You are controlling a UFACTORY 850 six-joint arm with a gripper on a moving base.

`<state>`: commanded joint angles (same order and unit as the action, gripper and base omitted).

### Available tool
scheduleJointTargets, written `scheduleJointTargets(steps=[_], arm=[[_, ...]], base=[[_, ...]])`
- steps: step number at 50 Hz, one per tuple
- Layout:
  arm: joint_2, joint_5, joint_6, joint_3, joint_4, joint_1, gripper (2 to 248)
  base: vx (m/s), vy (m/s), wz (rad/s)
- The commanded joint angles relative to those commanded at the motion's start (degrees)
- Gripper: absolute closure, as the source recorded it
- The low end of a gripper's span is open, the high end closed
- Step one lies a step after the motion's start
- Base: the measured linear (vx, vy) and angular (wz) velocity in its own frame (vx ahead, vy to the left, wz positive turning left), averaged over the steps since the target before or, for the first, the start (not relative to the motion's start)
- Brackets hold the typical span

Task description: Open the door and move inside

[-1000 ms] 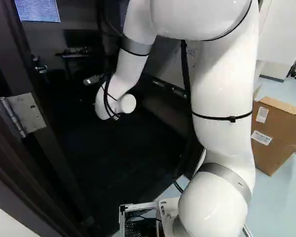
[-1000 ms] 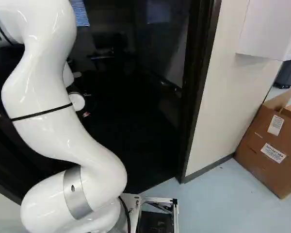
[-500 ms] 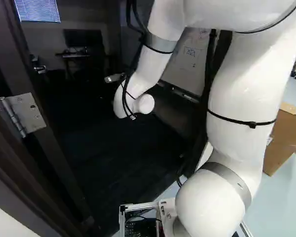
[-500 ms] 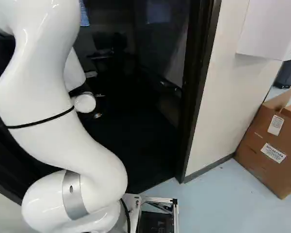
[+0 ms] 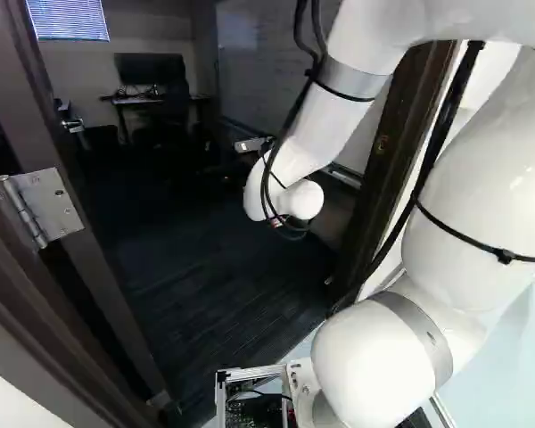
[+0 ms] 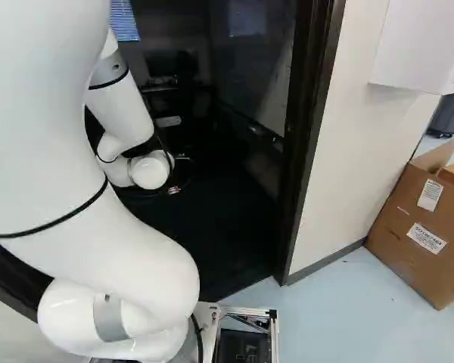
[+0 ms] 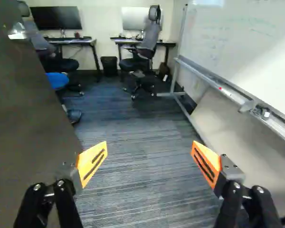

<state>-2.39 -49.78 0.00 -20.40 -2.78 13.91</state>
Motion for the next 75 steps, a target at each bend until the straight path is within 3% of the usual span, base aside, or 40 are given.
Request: scheduleJointTargets(steps=[20,37,56,75], arm=[[-6.77,-0.11,0.0,7.66,1.38,-6.92,3],[-10.68,-0.17,0.0,12.09,2.18,-10.92,3],[-13.12,-0.21,0.0,14.85,2.68,-13.41,3],[-13.61,-0.22,0.0,15.4,2.78,-13.91,3]], base=[[0.0,0.0,0.0],[0.0,0.0,0.0],[0.0,0.0,0.0],[0.0,0.0,0.0]])
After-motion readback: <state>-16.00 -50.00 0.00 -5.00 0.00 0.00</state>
